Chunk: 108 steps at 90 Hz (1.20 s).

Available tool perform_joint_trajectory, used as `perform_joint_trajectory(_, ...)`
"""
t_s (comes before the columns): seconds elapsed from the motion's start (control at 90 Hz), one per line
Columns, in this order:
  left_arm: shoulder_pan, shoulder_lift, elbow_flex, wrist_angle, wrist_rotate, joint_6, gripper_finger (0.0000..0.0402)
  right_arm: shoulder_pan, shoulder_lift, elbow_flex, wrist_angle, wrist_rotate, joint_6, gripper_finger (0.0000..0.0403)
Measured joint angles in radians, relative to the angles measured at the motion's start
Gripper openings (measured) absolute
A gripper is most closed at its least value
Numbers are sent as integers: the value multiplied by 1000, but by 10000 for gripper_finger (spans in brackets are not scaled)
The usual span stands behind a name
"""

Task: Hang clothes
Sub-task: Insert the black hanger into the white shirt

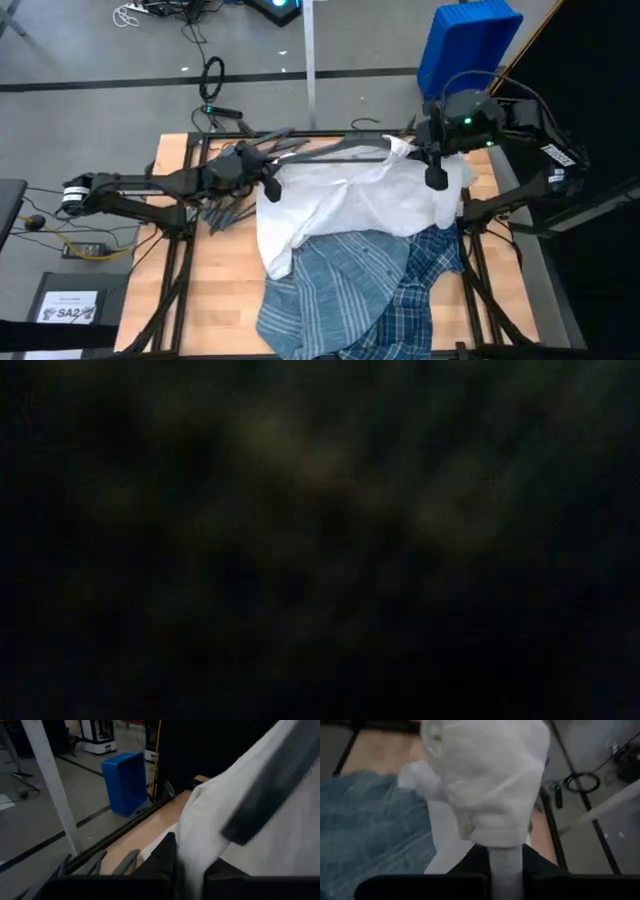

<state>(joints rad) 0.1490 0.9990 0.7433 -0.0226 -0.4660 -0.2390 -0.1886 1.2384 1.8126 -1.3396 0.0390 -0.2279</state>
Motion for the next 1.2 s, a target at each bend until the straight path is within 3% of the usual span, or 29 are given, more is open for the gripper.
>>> perform_joint_trajectory(0.3, 2, -7, -3, -39, -18, -1, 0, -1, 87, 3, -47, 28, -9, 4)
perform_joint_trajectory(0.622, -2, -9, 70, 28, 16, 27, 0, -1, 184, 3, 164, 44, 53, 4)
perform_joint_trajectory(0.978, -59, -11, 286, -172, 17, 76, 5, -43, 218, -57, 410, -119, 71, 4)
perform_joint_trajectory(1.2, -78, -10, 493, -396, 7, 129, 58, -84, 212, -95, 564, -236, 120, 4)
